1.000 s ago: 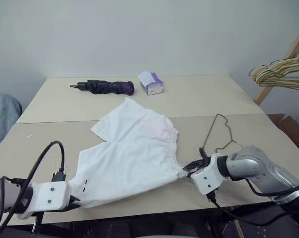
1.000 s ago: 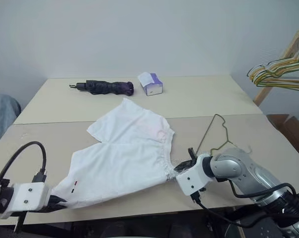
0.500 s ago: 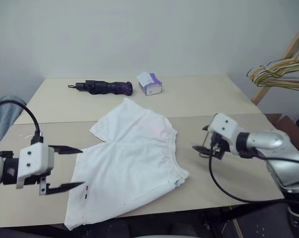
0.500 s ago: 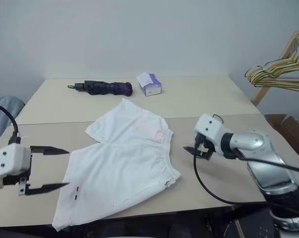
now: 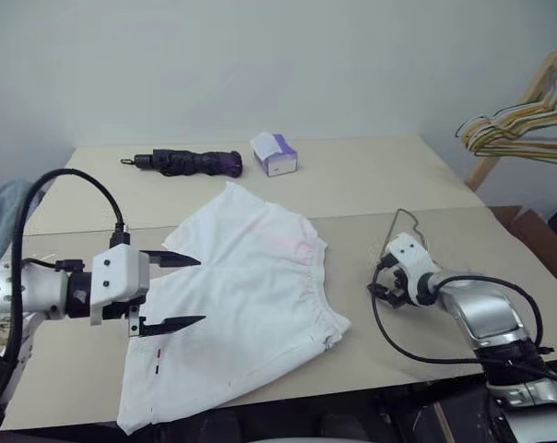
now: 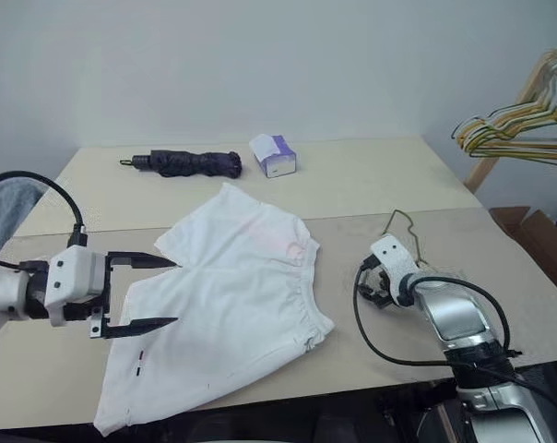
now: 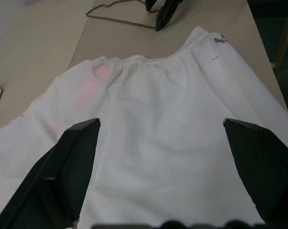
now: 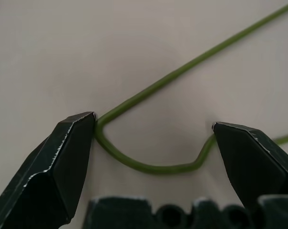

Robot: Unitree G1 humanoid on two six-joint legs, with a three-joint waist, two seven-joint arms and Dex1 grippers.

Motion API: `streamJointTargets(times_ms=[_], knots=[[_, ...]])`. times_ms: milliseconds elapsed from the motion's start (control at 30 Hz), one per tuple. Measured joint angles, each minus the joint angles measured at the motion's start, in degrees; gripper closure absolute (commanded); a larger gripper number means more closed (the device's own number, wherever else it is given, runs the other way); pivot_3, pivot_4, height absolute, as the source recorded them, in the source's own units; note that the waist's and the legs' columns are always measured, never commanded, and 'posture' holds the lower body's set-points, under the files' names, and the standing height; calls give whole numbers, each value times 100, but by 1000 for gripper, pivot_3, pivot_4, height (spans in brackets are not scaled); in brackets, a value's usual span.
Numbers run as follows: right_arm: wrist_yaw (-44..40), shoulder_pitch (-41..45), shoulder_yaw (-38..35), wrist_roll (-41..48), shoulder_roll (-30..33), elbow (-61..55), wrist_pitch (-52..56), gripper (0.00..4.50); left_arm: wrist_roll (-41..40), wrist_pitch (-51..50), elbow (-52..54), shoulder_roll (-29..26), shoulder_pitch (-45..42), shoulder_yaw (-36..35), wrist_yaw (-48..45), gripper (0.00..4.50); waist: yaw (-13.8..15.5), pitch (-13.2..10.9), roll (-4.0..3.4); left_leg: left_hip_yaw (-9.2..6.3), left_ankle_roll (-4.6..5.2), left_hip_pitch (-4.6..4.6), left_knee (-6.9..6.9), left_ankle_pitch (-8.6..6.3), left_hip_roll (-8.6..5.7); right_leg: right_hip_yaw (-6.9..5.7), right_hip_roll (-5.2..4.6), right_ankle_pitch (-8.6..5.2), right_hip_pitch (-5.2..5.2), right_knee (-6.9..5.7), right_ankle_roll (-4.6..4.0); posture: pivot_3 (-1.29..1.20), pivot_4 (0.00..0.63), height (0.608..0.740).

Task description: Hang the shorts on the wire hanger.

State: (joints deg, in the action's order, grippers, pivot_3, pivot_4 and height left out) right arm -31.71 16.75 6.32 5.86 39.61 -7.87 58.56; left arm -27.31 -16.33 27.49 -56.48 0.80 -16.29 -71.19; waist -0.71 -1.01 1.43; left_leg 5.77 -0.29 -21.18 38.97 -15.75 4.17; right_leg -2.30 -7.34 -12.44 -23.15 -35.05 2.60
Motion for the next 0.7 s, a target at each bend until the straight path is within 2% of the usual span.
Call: streamJointTargets(times_ms=[133,267,400,567,700], knots=[[-152,-430,-486,200,364,-229,192,0,142,129,-110,-5,-39,136,43,29,-3,1,-3,0,0,-1,1,0,-1,2,0,-2,0,2,3,-31,0,740],[-246,-224,-1092,571,380,-374,616,0,141,139,-126,-10,-64,154,45,29,-145,0,-10,1,0,0,0,0,-1,5,1,0,-6,-1,0,-30,0,740],[-8,557,-1437,810,-220,-182,752,0,204,200,-128,-12,-239,264,85,29,-253,0,-9,-12,0,3,0,0,-1,11,11,1,0,1,0,-25,0,740],[736,1118,-1442,631,-998,1274,433,0,198,111,32,-1,-509,410,266,29,-212,-1,-7,-17,1,-20,0,0,-7,9,11,3,-13,5,-1,4,0,740],[1070,1387,-1402,548,-1192,2044,302,0,-23,-49,292,15,-727,397,427,29,-173,-10,-23,-20,1,-20,-2,0,-8,10,11,3,-15,3,-1,13,0,740]])
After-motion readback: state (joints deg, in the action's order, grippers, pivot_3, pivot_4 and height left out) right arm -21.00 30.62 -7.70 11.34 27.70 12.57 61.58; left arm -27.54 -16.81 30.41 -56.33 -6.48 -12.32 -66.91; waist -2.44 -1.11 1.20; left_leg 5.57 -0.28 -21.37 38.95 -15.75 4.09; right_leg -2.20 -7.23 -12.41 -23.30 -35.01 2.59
